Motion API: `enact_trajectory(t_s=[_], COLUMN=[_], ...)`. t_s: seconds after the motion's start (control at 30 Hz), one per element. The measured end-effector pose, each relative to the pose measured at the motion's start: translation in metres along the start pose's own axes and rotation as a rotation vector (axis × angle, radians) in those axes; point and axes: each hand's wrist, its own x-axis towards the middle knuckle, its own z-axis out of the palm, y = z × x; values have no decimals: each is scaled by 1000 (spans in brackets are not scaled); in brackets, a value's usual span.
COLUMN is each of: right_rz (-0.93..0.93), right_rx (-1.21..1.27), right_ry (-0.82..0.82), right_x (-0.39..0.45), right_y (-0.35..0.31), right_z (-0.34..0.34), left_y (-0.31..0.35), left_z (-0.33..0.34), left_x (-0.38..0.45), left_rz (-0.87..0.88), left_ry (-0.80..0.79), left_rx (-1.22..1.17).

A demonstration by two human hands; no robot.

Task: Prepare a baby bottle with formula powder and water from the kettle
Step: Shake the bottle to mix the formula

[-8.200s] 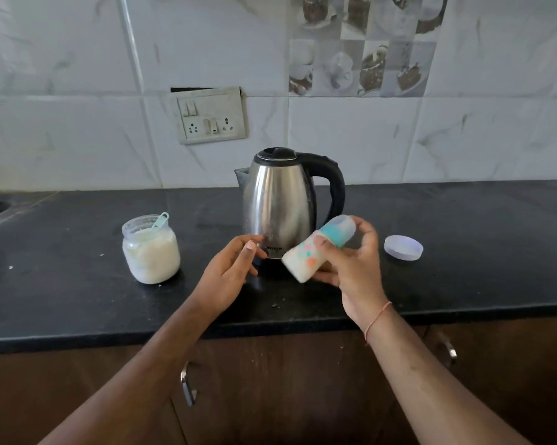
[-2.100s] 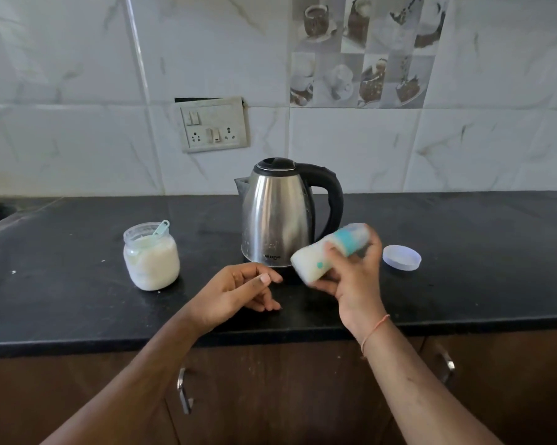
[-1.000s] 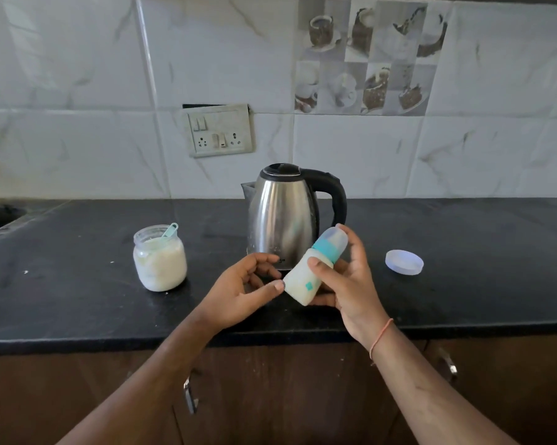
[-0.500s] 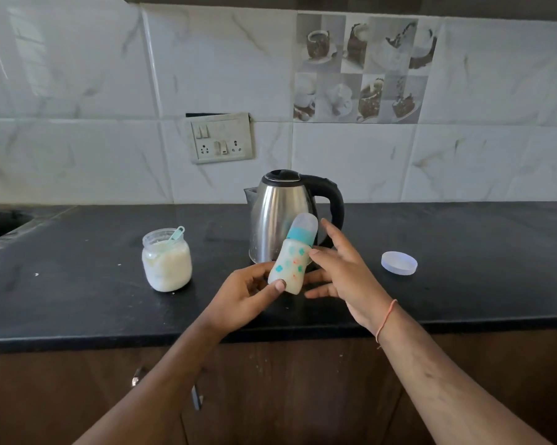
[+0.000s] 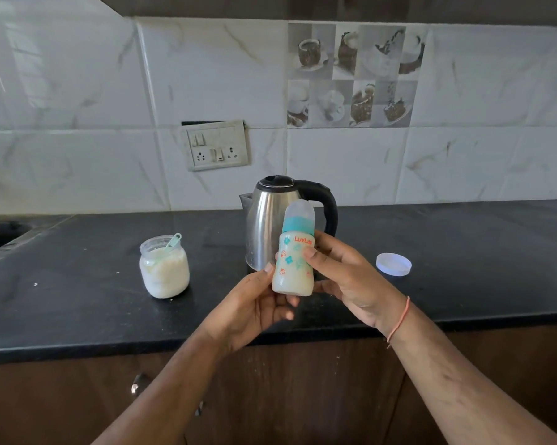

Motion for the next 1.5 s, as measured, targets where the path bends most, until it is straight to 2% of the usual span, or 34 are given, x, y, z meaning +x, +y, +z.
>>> enact_trajectory(t_s=[0.1, 0.27, 0.4, 0.63, 0.8, 0.97, 1.17, 1.5], right_rz=[-68, -128, -123, -58, -8, 73, 56, 54], right_rx=[8, -87, -279, -550, -526, -649, -665, -666], right_ry=[31, 110, 162, 273, 401, 486, 513, 519], right_x=[-2, -1, -1, -5, -8, 2, 25, 38], right_y=[-2, -2, 2, 21, 34, 38, 49, 58], right_z=[-5, -15, -23, -50, -90, -135, -163, -168], left_y=[4, 11, 4, -13, 8, 9, 5, 5], left_z=[6, 18, 25, 9, -38, -82, -84, -85], left_x=[3, 8, 22, 31, 23, 12, 20, 20], left_rz=[26, 166, 233, 181, 200, 91, 71, 83], left_ry=[90, 109, 168, 161, 389, 556, 524, 558], left_rx=[60, 524, 734, 1035, 1121, 1126, 1201, 1194])
